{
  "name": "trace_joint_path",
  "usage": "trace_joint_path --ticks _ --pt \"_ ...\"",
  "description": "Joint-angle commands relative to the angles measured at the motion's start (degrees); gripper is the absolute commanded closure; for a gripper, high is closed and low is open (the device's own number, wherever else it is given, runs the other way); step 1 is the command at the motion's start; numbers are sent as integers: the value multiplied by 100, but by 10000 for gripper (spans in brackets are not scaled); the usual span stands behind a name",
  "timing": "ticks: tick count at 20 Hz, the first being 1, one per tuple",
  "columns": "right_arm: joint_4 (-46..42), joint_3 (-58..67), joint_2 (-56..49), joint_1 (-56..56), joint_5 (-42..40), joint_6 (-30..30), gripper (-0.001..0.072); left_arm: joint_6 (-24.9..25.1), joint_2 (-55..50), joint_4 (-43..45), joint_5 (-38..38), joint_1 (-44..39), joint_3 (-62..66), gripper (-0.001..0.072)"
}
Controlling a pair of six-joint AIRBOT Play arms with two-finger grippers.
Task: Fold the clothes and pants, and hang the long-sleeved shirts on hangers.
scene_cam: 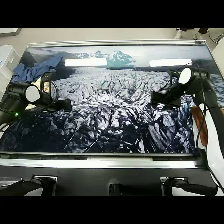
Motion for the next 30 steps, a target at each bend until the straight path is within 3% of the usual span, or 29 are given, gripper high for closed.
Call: trace_joint_path --ticks 1,17,22,26,28,30 --pt "2 -2 -4 4 2 2 80 2 4 0 0 -2 -2 -9" --pt "7 -2 -4 4 -295 2 80 -131 4 -2 138 -2 -4 -9" --pt "-111 -2 -4 4 -861 -247 79 -170 -2 -76 1504 -4 -4 -9" --pt "-114 -2 -4 4 -835 -852 81 -173 -59 70 3407 68 -2 -7" --pt "-111 -2 -4 4 -861 -885 81 -702 -210 61 4395 391 0 -8" --pt "-111 -4 -11 4 -920 -890 81 -1397 -428 -63 4540 1161 72 -7"
